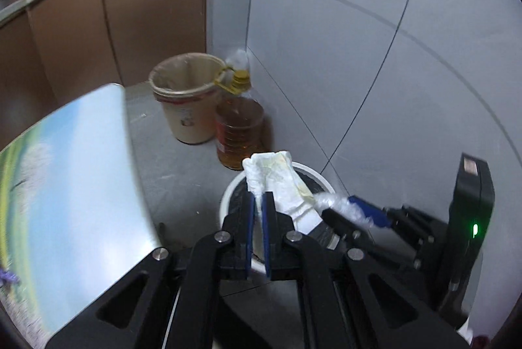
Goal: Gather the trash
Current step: 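Carry the tissue and clear bag over the trash bin and open both tools, then move both tools back over the table toward the remaining trash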
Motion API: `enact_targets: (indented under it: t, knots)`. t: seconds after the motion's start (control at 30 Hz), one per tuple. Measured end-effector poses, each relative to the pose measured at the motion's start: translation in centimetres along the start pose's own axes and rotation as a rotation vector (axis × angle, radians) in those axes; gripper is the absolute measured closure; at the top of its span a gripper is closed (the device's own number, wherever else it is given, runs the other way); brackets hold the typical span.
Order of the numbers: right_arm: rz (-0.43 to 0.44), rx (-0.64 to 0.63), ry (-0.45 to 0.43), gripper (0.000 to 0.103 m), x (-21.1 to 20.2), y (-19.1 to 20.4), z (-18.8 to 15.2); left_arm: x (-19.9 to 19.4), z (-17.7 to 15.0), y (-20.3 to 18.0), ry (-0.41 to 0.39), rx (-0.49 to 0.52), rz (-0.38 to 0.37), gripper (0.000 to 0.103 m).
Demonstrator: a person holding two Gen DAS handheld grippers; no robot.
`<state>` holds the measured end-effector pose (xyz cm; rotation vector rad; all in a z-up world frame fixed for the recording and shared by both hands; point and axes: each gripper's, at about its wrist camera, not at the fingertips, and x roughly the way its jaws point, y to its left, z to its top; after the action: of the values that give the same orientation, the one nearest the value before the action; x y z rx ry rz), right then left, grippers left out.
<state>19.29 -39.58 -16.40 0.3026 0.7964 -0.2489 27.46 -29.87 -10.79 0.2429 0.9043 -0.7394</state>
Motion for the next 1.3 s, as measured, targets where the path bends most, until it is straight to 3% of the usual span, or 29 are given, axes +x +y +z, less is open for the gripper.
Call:
enact_targets:
  t: [0.2, 0.3, 0.37, 0.43, 0.47, 0.7, 0.87, 1.3]
  knots:
    - [-0.062, 0.022, 0.036, 0.064, 3.6, -2.5, -0.5, 5.8, 1.9, -1.8, 0.074, -0.026, -0.036, 0.095]
    - [-0.086, 0.021, 0.042, 0.053, 4.5, -2.9, -0.9, 7.2, 2.3, -1.9, 0.093, -0.048, -0.05, 0.095]
    - [-0.091, 0.025, 0.039, 0.05, 4.5, -3.2, -1.0, 7.4, 2.4, -1.6, 0.092, -0.059, -0.055, 0.09]
    - [-0.093, 0.027, 0.038, 0.048, 4.3, -3.3, -1.2, 6.9, 2.1, -1.2, 0.085, -0.079, -0.065, 0.071]
    - [-0.092, 0.029, 0.038, 0.048, 4.2, -3.3, -1.4, 6.6, 2.0, -1.1, 0.075, -0.087, -0.069, 0.068]
    - [-0.085, 0.056, 0.019, 0.047, 2.0, -2.4, -1.7, 3.3, 1.6, -0.7, 0.024, -0.092, -0.076, 0.064]
    - [-0.066, 0.05, -0.008, 0.046, -0.3, -0.8, -1.5, -1.4, 0.5, -0.4, -0.068, -0.082, -0.051, 0.064]
    - [0.042, -0.092, -0.19, 0.033, -11.2, 8.3, 0.7, -17.2, -5.8, 4.0, -0.326, -0.128, 0.169, 0.053]
